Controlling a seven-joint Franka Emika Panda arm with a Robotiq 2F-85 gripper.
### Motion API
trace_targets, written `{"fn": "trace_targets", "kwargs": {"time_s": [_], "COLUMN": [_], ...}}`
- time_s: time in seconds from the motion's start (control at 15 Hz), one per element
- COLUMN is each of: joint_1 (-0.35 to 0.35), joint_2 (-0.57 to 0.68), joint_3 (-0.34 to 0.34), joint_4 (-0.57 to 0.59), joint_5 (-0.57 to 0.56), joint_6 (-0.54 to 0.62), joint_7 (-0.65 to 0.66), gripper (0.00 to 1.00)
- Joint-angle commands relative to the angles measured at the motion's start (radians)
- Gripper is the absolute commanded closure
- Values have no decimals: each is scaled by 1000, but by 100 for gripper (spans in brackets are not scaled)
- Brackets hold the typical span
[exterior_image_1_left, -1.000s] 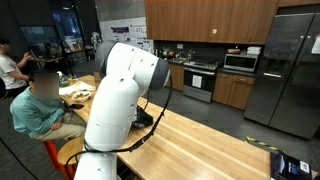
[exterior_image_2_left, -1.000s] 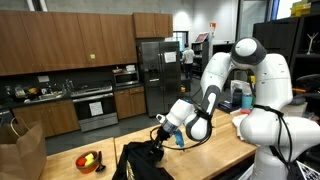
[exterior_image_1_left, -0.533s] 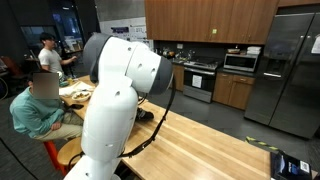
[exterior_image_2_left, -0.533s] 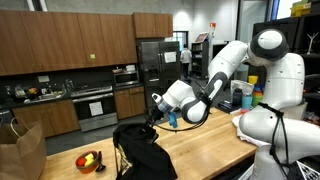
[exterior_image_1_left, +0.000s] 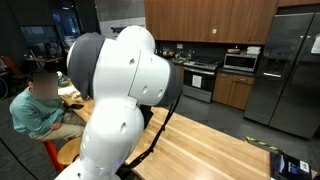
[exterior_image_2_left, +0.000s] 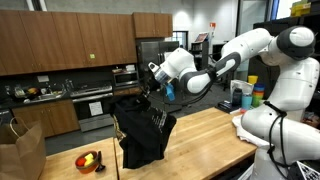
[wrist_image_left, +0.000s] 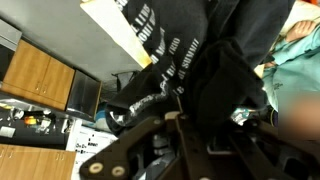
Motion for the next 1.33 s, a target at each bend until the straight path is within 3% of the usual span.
{"fn": "trace_targets", "kwargs": {"time_s": [0.0, 0.2, 0.47, 0.8, 0.93, 1.0, 1.27], "joint_1": [-5, 5, -32, -138, -216, -142, -179], "joint_2": [54, 65, 69, 91, 121, 91, 109], "joint_3": [81, 87, 76, 104, 155, 91, 119], "joint_4": [49, 63, 65, 100, 133, 109, 132], "joint_5": [2, -2, -28, -82, -153, -120, -148], "joint_6": [-92, -118, -139, -199, -256, -212, -245], "joint_7": [-2, -8, -8, 3, 22, 14, 21], "gripper": [96, 96, 96, 96, 96, 85, 85]}}
